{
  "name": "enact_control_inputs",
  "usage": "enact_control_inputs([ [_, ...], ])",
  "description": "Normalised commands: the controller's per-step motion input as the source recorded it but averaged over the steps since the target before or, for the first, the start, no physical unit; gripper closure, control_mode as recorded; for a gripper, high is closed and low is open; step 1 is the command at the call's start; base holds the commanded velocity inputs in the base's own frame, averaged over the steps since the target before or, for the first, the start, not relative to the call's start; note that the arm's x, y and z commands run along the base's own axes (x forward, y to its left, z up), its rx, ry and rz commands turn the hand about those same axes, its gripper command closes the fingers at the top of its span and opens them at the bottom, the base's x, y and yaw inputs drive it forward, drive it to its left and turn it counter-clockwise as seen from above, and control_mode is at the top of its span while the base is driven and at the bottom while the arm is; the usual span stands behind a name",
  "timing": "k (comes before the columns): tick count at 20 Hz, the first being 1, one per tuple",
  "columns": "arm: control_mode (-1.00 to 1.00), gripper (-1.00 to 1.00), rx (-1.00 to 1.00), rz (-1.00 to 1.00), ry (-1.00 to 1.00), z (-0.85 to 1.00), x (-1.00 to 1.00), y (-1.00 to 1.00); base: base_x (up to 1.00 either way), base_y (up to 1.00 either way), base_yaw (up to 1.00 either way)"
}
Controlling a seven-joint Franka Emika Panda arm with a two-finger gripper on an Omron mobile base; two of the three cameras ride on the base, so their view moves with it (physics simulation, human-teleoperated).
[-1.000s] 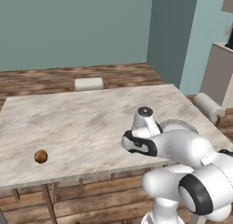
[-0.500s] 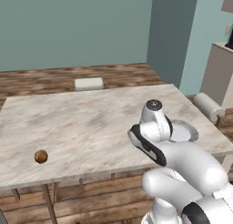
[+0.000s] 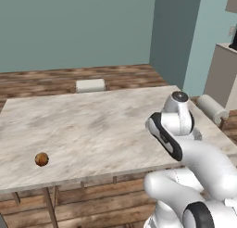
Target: Pick the avocado and bread from the counter and place them on the plate. Then pick the jam from the cabinet and place it next to the plate. Lastly close the cabinet door.
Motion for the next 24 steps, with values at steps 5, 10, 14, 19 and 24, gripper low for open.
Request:
enact_control_inputs([
  [5,-1.00,1.00,0.08,-0.09,0.00,0.30,0.00,-0.51,0.00,0.00,0.00],
  [10,-1.00,1.00,0.05,-0.07,0.00,0.05,0.02,-0.52,0.00,0.00,0.00],
  [14,-1.00,1.00,0.02,-0.04,0.00,0.00,0.14,-0.50,0.00,0.00,0.00],
  [19,-1.00,1.00,0.00,-0.03,0.00,0.00,0.20,-0.47,0.00,0.00,0.00],
  [24,-1.00,1.00,0.00,-0.02,0.00,0.00,0.25,-0.39,0.00,0.00,0.00],
])
